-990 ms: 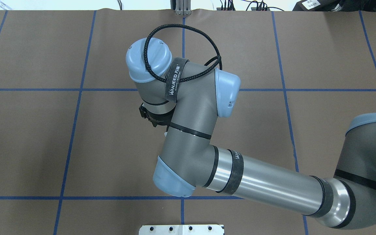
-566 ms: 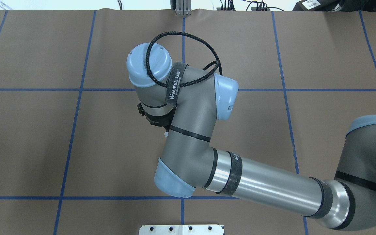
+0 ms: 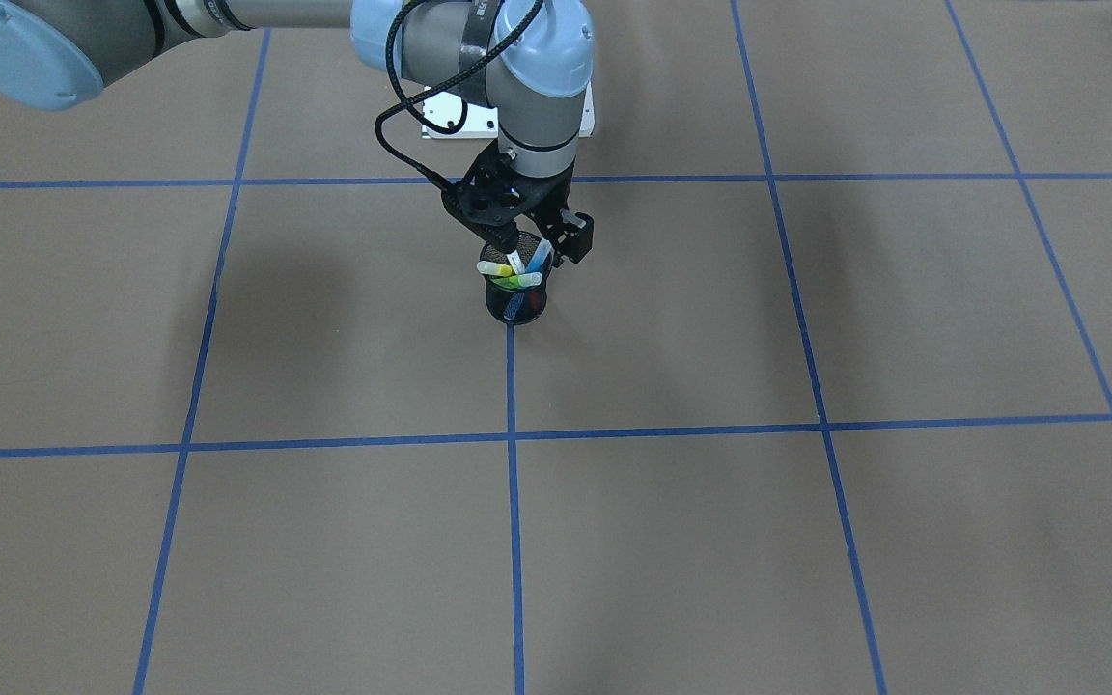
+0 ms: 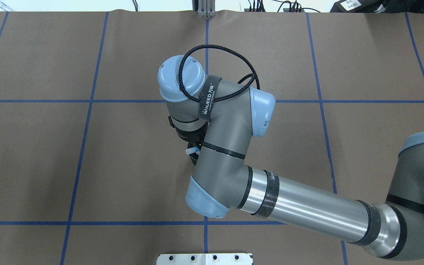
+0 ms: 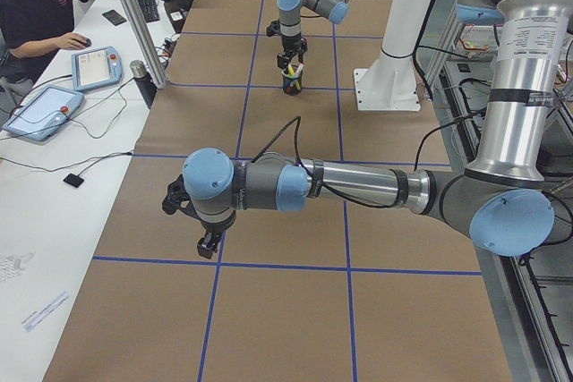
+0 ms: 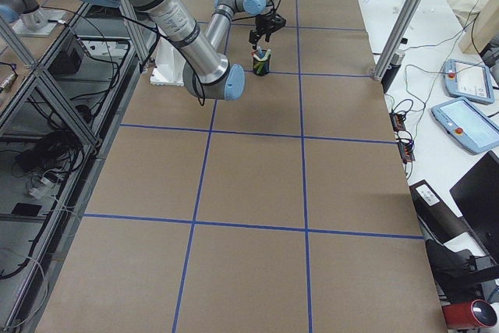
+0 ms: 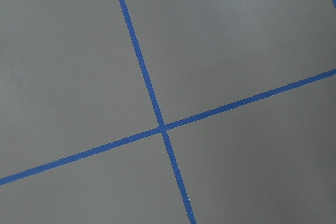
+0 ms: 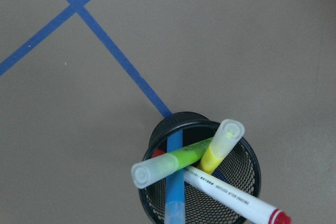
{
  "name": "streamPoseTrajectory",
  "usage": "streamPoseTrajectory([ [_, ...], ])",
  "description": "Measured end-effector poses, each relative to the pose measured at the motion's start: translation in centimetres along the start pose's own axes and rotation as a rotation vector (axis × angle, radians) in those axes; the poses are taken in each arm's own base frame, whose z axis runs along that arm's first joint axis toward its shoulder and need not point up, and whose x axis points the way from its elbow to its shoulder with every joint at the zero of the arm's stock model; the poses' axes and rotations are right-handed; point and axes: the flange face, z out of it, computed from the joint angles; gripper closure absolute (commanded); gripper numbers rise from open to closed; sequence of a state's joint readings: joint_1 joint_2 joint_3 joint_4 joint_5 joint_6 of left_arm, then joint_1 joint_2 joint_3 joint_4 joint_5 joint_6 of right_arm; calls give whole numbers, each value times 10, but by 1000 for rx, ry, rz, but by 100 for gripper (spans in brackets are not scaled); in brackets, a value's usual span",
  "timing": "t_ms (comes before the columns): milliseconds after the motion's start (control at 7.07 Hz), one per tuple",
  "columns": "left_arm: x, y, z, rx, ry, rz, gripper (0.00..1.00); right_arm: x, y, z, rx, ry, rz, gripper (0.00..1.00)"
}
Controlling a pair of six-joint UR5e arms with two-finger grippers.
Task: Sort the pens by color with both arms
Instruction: 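Lower the right gripper toward the blue marker in the cup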
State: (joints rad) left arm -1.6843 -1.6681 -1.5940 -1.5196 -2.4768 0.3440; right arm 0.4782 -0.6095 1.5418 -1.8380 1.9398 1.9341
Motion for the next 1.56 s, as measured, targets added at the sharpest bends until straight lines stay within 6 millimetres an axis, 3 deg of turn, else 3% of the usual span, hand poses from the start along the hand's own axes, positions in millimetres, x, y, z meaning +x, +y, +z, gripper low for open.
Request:
streamPoseTrajectory([
  [283, 1, 0, -1, 2, -2, 5, 1, -3, 4, -3, -13, -28, 41, 9],
  [707, 2, 0, -2, 3, -2, 5, 1, -3, 16, 16, -17, -31, 84, 18],
  [1131, 1, 0, -2, 3, -2, 5, 1, -2, 25, 22, -22, -27, 82, 29],
  [1555, 2, -1, -1, 3, -2, 5, 1, -2, 18, 19, -19, -33, 81, 34],
])
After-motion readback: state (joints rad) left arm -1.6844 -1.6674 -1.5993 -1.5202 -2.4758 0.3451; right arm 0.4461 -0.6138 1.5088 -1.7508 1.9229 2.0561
